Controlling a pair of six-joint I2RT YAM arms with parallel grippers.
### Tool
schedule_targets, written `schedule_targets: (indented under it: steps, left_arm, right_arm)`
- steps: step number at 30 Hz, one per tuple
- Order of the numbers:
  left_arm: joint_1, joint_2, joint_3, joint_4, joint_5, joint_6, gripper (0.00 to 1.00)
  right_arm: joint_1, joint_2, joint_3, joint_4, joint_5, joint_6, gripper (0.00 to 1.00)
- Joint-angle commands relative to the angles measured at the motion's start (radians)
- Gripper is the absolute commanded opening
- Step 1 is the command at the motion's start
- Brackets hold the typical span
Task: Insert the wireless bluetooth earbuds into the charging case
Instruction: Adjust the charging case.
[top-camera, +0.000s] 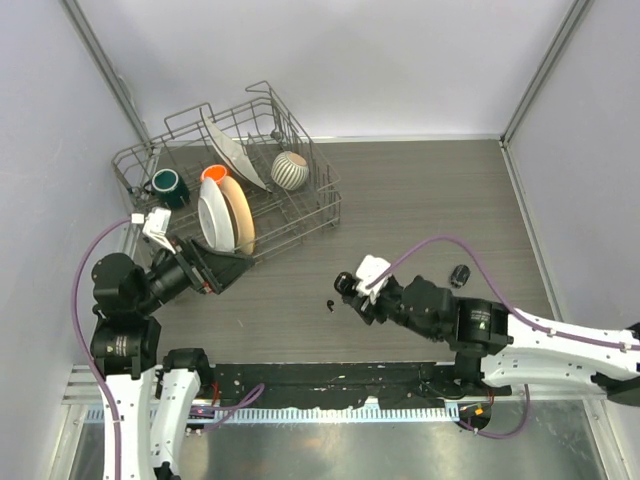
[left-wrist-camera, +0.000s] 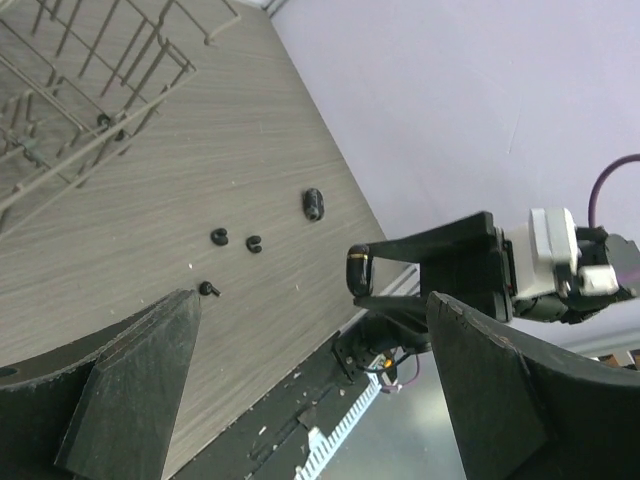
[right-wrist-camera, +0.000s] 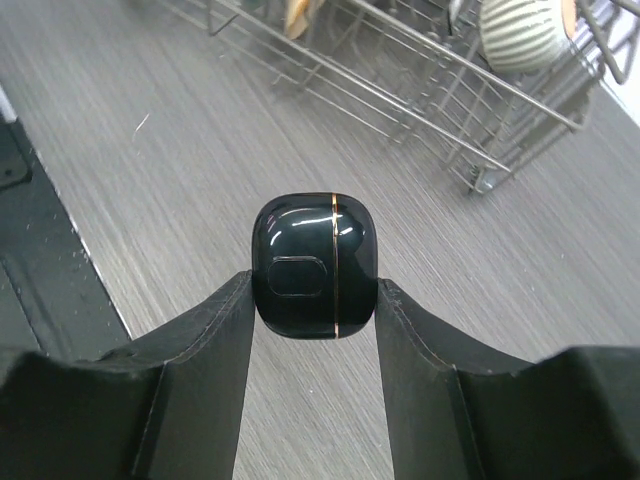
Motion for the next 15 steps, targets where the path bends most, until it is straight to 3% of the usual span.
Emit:
schedule_targets:
  steps: [1, 8, 13, 15]
  left_arm:
    - [-0.001, 0.009, -0.028, -0.021, 0.060, 0.033, 1.00]
    - [-0.044, 0.116, 0.030, -0.109, -0.075, 0.191, 0.99]
    - [-0.177, 0.223, 0.110, -0.107, -0.152, 0.216, 1.00]
    - [-0.301, 0.277, 0.131, -0.100, -0.251, 0.231, 1.00]
  right_arm:
    - [0.158, 0.028, -0.001, 0.105, 0.188, -0.125, 0.01]
    - [0.217, 0.111, 0.016, 0.163, 0.240, -0.138, 0.01]
    - [0.217, 0.131, 0.071, 0.187, 0.246, -0.167, 0.01]
    - [0.217, 0.142, 0.083, 0.205, 0.252, -0.193, 0.01]
